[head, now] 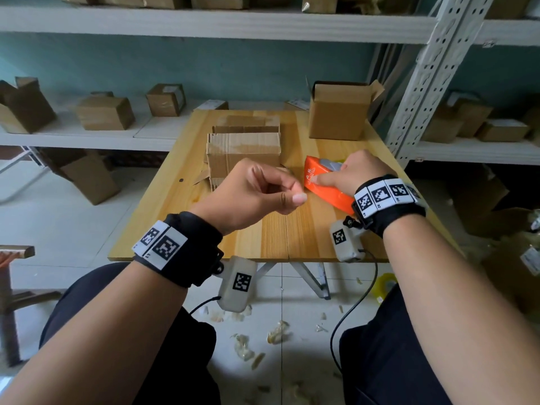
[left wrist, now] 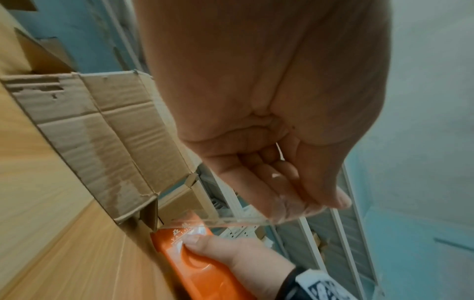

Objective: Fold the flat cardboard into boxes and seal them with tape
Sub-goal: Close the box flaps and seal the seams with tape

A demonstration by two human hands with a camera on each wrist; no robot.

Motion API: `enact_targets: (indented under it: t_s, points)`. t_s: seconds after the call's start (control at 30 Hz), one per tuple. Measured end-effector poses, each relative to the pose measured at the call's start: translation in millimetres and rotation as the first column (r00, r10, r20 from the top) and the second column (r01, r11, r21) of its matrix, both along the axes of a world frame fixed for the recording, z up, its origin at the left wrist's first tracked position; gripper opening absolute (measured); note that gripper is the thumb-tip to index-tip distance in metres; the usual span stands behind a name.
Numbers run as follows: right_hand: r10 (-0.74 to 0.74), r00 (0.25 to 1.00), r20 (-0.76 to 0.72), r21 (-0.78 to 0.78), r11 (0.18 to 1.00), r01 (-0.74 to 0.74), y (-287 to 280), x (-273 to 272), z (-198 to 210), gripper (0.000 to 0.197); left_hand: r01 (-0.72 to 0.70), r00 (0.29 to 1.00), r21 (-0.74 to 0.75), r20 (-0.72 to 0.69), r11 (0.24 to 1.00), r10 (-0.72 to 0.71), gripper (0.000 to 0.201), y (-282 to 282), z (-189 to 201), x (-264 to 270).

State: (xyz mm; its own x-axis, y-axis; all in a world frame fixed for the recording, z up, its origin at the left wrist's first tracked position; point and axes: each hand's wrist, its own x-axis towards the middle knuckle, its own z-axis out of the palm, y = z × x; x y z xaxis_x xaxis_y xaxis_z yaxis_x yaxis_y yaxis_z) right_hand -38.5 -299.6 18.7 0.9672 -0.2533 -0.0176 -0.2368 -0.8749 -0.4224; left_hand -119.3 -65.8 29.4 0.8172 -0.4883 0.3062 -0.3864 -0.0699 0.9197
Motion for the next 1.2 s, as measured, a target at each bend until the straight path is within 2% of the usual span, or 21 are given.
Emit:
enact_targets:
  t_s: [0.1,0.17,0.2,0.27,0.33,0.43,0.47,0.53,0.63,0.7,0.8,0.9,0.97,1.07,1.2]
  points:
    - [-0.044,0.997,0.065,-0.035,0.998,0.046,3,1,-3,0.067,0.154,0.988,-0.116,0.015,0.981,-0.153,0.021,-7,9,-13]
    - [-0.077,0.993,0.092,-0.056,0.995,0.082,5,3,-3,0.068,0.269,0.963,-0.172,0.051,0.948,-0.264,0.019,-12,17,-22]
    - [-0.080,0.993,0.086,-0.057,0.995,0.085,5,4,-4,0.071,0.280,0.960,-0.202,0.062,0.938,-0.273,0.018,-13,18,-22]
    - [-0.073,0.996,0.055,-0.021,0.997,0.074,6,6,-6,0.081,0.208,0.977,-0.288,0.006,0.935,-0.215,0.015,-8,10,-16]
    - [-0.064,0.997,0.040,0.013,0.998,0.064,6,5,-6,0.094,0.088,0.982,-0.334,-0.129,0.938,-0.138,0.012,2,-4,-6]
    - [-0.035,0.997,0.071,-0.030,0.999,0.037,10,0,-4,0.101,0.040,0.953,-0.429,-0.254,0.902,-0.163,0.013,11,-14,2]
    - [-0.026,0.995,0.099,-0.051,0.998,0.031,12,-2,-4,0.098,0.050,0.945,-0.480,-0.260,0.876,-0.196,0.014,13,-14,4]
    - [0.014,0.982,0.191,-0.048,0.999,-0.005,15,-7,1,0.078,0.067,0.925,-0.589,-0.265,0.805,-0.271,0.013,16,-10,8]
    - [0.191,0.884,0.426,0.057,0.970,-0.237,21,-14,5,0.034,0.063,0.878,-0.723,-0.288,0.687,-0.383,0.013,22,-8,14]
    - [0.338,0.796,0.502,0.115,0.886,-0.449,28,-20,7,0.012,0.061,0.839,-0.802,-0.281,0.594,-0.465,0.010,25,-8,15]
    - [0.499,0.756,0.424,0.362,0.671,-0.647,44,-35,5,0.027,-0.001,0.808,-0.866,-0.295,0.500,-0.510,0.011,25,-7,17]
    - [0.590,0.709,0.386,0.605,0.418,-0.677,63,-47,-2,0.042,-0.043,0.785,-0.897,-0.303,0.440,-0.540,0.006,22,-7,17]
    - [0.609,0.700,0.372,0.711,0.297,-0.637,72,-53,-3,0.056,-0.058,0.778,-0.904,-0.306,0.423,-0.549,0.003,21,-7,17]
    - [0.616,0.709,0.343,0.796,0.209,-0.567,74,-59,-1,0.061,-0.081,0.787,-0.900,-0.321,0.428,-0.527,0.004,22,-9,16]
    - [0.638,0.699,0.322,0.831,0.164,-0.532,74,-61,-4,0.050,-0.154,0.774,-0.925,-0.331,0.346,-0.540,0.005,23,-7,16]
